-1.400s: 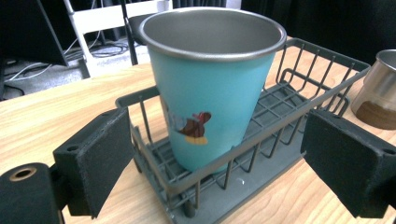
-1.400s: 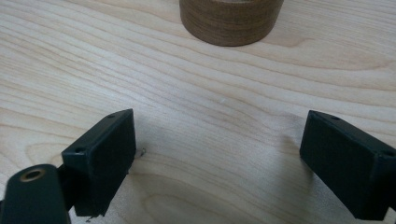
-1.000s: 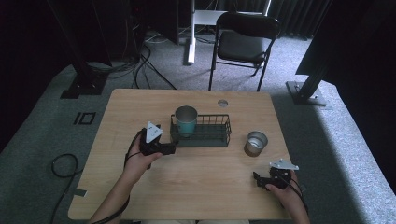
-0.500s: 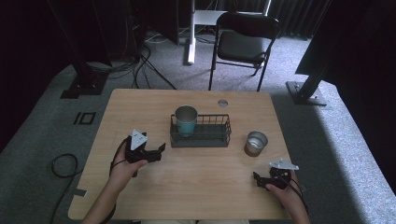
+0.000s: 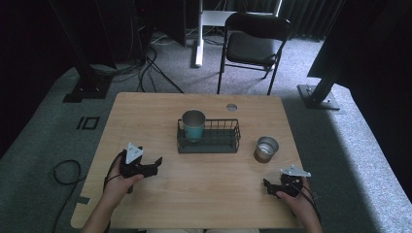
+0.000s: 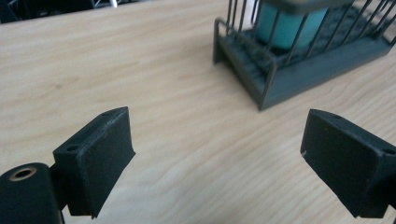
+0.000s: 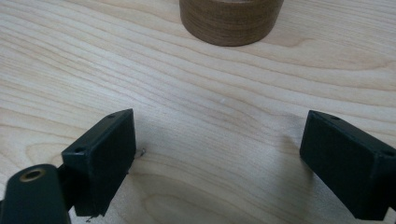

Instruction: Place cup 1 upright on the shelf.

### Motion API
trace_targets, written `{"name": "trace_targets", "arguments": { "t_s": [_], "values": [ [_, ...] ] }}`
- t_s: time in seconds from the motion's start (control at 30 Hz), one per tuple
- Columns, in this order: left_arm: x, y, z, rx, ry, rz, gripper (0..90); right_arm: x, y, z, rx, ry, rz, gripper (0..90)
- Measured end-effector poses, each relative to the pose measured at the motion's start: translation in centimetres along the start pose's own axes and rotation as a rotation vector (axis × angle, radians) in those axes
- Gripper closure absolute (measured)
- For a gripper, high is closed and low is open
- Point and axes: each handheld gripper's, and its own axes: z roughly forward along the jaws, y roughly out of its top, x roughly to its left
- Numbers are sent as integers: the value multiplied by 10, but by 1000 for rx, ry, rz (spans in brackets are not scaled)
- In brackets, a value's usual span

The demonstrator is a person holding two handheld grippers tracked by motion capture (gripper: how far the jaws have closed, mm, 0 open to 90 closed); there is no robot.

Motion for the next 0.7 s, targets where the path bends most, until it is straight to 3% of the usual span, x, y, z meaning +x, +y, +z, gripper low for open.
{"name": "trace_targets", "arguments": {
  "t_s": [0.5,0.6,0.7],
  "values": [
    [29,-36,-30,29,61,-50,99,0,0,0,0,0,-1,103],
    [32,-40,-34,33,63,-41,99,0,0,0,0,0,-1,103],
    [36,-47,-43,42,38,-27,99,0,0,0,0,0,-1,103]
  ]
}}
